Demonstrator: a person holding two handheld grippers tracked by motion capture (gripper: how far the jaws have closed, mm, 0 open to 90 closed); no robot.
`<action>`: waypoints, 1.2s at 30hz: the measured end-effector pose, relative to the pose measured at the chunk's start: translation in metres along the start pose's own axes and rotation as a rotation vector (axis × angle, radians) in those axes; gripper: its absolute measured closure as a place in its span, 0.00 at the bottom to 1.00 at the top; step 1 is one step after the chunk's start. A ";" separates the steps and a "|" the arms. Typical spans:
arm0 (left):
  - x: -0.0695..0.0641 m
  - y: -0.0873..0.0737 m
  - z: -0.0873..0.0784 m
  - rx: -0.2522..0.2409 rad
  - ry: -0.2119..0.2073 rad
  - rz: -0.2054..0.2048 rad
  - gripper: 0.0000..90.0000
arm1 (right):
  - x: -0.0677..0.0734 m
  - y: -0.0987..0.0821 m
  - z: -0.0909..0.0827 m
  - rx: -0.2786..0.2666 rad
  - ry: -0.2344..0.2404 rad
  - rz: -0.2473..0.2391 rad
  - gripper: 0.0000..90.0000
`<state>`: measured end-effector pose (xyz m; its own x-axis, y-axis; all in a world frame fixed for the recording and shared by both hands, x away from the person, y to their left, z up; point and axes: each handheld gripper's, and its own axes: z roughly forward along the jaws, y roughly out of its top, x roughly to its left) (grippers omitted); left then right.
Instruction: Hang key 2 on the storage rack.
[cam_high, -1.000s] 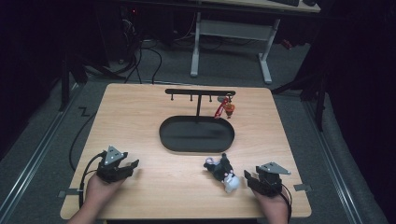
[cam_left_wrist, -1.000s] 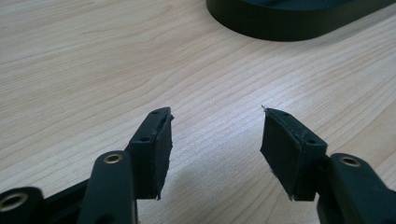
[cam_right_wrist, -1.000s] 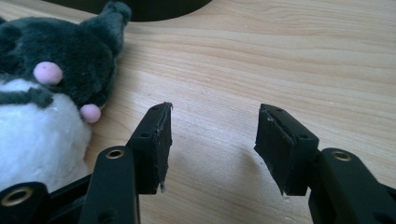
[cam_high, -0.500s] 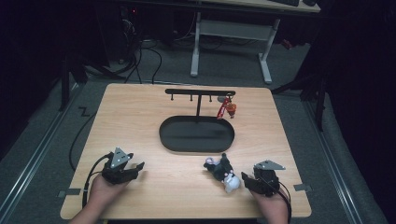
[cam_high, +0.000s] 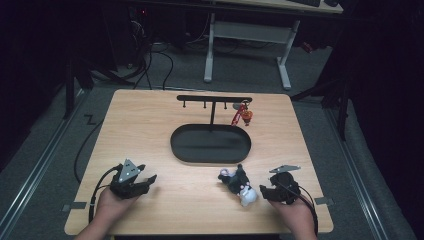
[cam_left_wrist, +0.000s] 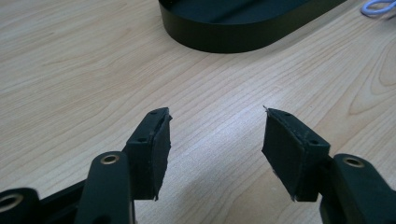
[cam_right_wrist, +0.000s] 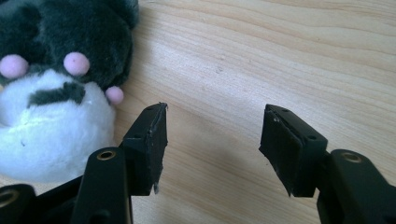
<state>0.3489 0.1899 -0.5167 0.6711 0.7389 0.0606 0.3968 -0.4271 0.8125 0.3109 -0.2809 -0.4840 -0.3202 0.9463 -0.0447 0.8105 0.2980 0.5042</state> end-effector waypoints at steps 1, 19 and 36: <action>0.000 0.000 0.000 -0.002 -0.001 0.002 0.46 | 0.000 0.001 0.000 0.008 -0.004 -0.002 0.46; -0.005 0.002 0.001 -0.007 -0.040 0.043 0.46 | -0.009 0.022 -0.001 0.219 -0.004 -0.035 0.43; -0.005 -0.001 -0.002 0.004 -0.041 0.051 0.46 | -0.005 0.034 -0.012 0.336 0.014 -0.070 0.34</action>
<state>0.3443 0.1878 -0.5165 0.7155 0.6942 0.0781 0.3641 -0.4659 0.8065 0.3345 -0.2764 -0.4561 -0.3856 0.9209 -0.0561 0.9017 0.3891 0.1884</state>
